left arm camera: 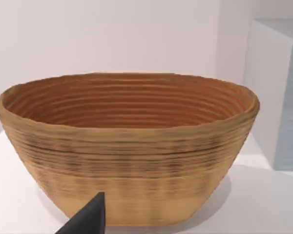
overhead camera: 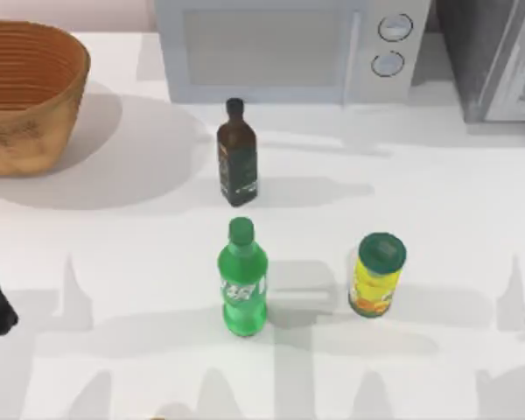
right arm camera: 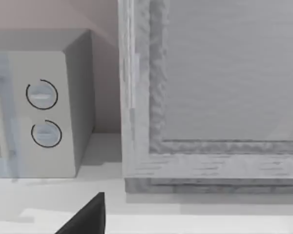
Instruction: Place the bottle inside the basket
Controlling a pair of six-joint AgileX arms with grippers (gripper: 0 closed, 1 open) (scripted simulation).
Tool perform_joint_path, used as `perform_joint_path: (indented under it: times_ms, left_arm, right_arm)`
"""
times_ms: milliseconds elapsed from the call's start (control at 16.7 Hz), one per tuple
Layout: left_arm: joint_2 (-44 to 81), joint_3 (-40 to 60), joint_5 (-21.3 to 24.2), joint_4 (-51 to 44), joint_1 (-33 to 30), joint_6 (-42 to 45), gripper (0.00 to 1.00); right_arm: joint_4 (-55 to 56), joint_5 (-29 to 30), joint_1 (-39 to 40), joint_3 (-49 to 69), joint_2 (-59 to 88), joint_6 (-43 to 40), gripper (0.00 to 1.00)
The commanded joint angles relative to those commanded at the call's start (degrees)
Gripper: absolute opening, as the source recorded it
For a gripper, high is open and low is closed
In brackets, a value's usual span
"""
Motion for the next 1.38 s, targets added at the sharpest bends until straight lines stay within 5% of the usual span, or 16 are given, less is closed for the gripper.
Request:
perform_joint_path:
  times_ms: [480, 1380]
  left_arm:
    - [12.65, 0.26, 1.19, 12.02, -5.33, 0.30, 1.00]
    - [88.88, 1.24, 7.26, 79.04, -32.97, 1.88, 1.00]
  right_arm:
    - [0.00, 0.00, 0.00, 0.00, 0.00, 0.00, 1.00]
    - [0.00, 0.00, 0.00, 0.00, 0.00, 0.00, 1.00]
